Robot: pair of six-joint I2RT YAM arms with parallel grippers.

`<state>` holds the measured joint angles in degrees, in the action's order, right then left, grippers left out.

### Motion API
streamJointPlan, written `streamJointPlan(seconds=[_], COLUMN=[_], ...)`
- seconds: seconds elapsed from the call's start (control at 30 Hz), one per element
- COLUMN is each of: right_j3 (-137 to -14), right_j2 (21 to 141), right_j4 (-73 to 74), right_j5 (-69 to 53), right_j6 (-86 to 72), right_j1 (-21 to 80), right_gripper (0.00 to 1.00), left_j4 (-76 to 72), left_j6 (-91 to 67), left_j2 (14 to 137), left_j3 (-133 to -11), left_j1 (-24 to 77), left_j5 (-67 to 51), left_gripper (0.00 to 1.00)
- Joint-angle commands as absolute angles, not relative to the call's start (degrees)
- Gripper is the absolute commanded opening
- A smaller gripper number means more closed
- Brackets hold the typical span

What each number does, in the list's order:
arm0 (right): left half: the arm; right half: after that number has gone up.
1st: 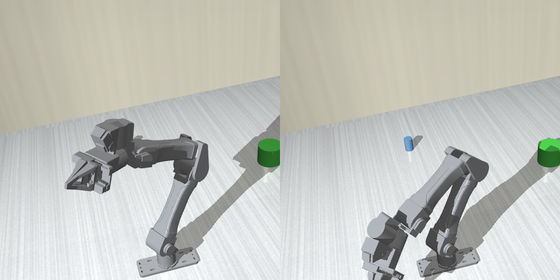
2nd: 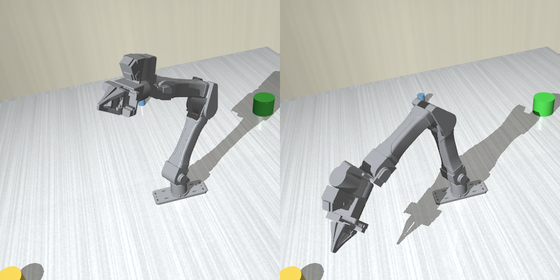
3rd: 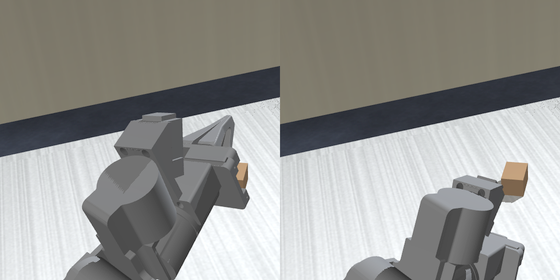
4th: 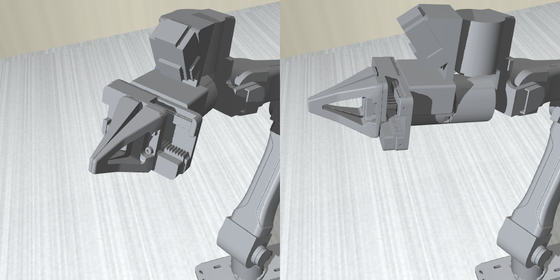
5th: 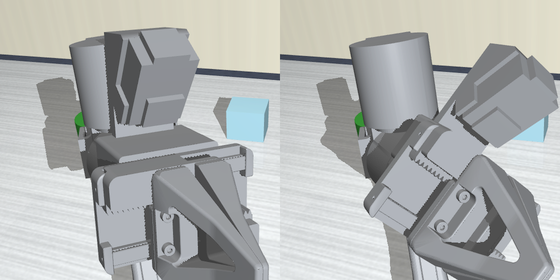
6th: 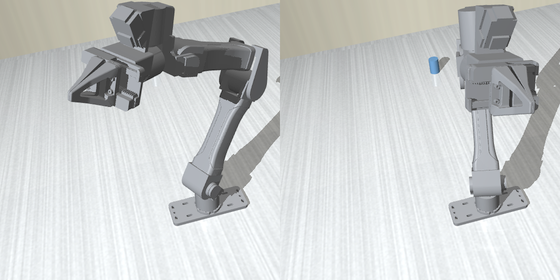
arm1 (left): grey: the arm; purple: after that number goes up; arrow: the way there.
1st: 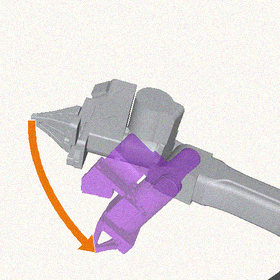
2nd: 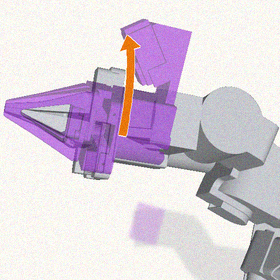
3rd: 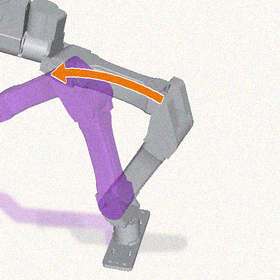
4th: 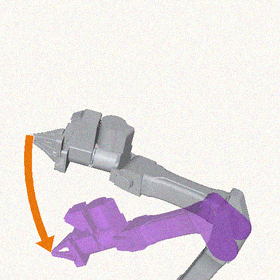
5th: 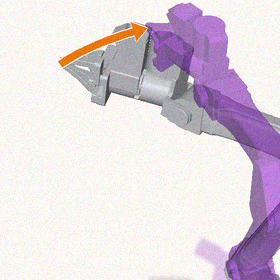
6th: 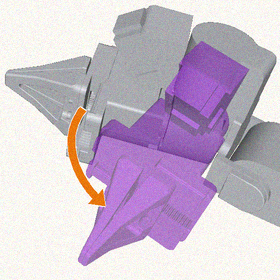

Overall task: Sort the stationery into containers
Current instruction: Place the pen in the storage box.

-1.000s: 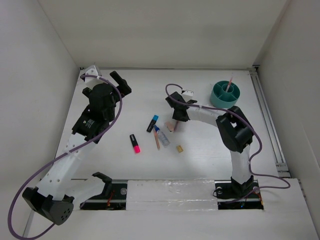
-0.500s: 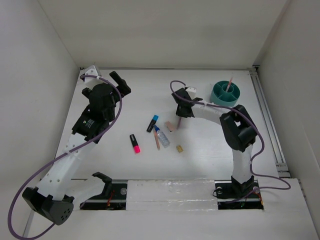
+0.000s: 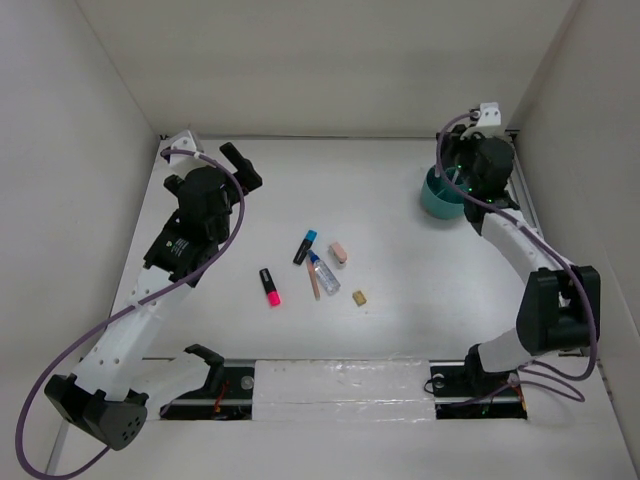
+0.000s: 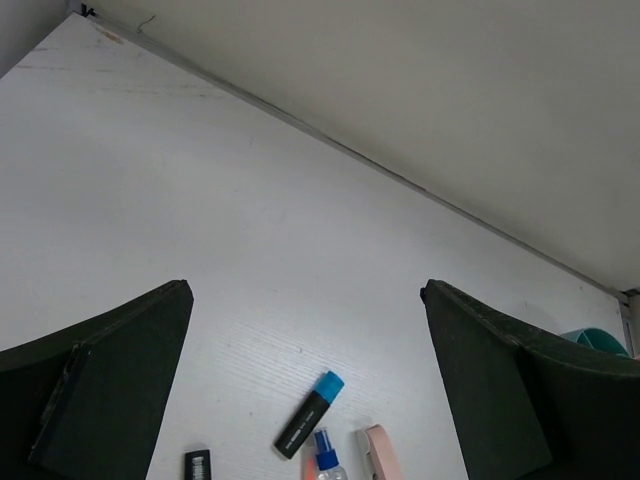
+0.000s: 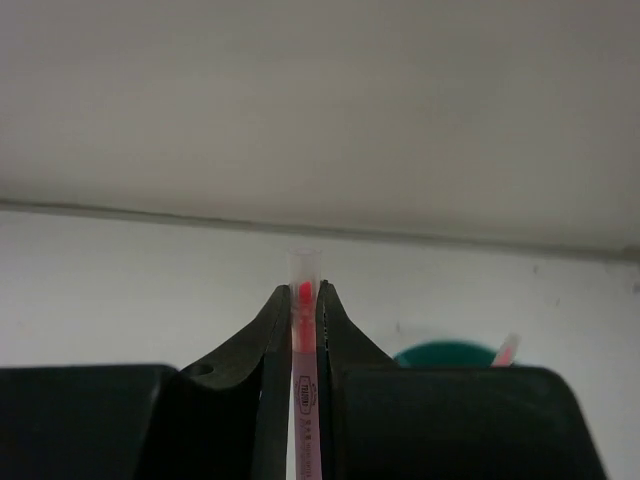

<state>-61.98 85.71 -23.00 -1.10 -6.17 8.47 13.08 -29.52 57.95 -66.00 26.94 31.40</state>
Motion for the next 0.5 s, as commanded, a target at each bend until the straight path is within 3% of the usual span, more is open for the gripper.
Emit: streamJointPlan(seconds=[0.0,0.2,0.47], right_j3=[-60.03,-67.41,-69.25], right_j2=[86.04,94.47,98.43], right_j4=[-37.87,-41.30,-44.65], right_j5=[-21.94,-43.99,-46.49], right_j6=[1.05,-1.05,-1.67], right_j1=[2.58,-6.14,-7.90], right_gripper=[0.00,0.00,0.00], left_j4=[10.55,9.41,8.88], left_j6=[-28.04,-26.98,-26.46], left_j2=[57.04,57.57,58.18], left_j3=[-67.32,-67.32,-67.32], left_j1=[26.98,26.98,26.98], left_j5=[30.41,26.55,24.26], left_gripper=[1.00,1.00,1.00])
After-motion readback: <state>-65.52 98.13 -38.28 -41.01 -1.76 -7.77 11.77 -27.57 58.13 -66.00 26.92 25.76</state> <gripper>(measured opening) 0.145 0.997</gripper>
